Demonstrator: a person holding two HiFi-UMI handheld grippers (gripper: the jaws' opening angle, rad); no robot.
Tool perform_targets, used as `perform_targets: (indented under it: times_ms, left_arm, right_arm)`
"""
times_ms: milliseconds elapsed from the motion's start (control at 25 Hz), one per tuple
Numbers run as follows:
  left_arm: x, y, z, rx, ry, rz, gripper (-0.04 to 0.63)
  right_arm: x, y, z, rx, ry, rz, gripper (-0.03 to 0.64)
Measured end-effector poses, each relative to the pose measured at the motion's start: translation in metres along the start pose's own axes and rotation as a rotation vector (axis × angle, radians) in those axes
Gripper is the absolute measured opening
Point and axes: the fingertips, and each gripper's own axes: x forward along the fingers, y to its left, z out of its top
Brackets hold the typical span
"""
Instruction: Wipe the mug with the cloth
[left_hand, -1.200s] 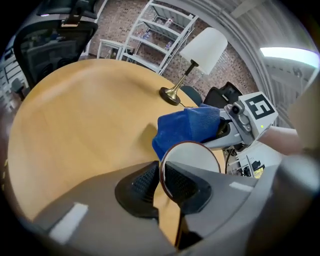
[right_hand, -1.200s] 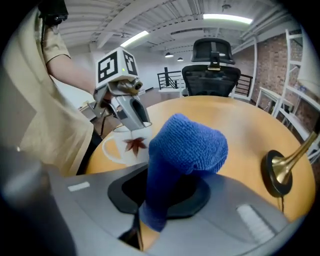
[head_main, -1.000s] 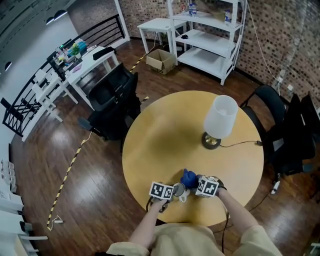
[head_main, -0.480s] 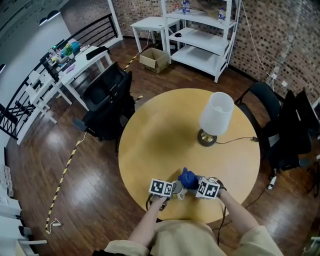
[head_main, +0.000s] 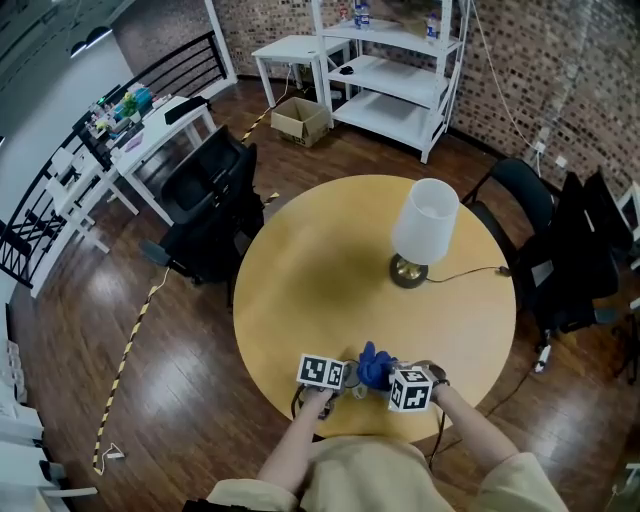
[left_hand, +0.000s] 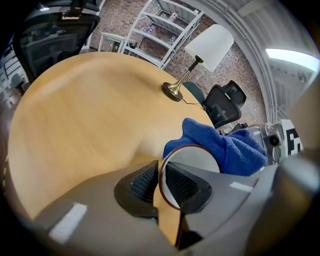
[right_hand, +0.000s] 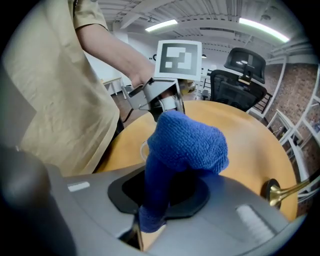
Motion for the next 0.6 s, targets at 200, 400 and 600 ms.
perform_targets:
  times_ms: [200,400,600]
  left_arm:
    - [0.001,0.002,0.001,-0.049,-0.008,0.009,0.028]
    - [0.002,-0.001,0.001,-0.009,0.005,0.002,0.04]
    - [0.002,-0.002,0.001,0.075,0.007,0.006,0.028]
  right_arm:
    - [0.014,0.028,0.007,-0.049,0.014,0.07,0.072]
    - [0.021,0.039,0.006,-0.061,0.001,0.083,0.074]
    - [-0.007,0.003,-0.038,0.291,-0.099,0.016,0.074]
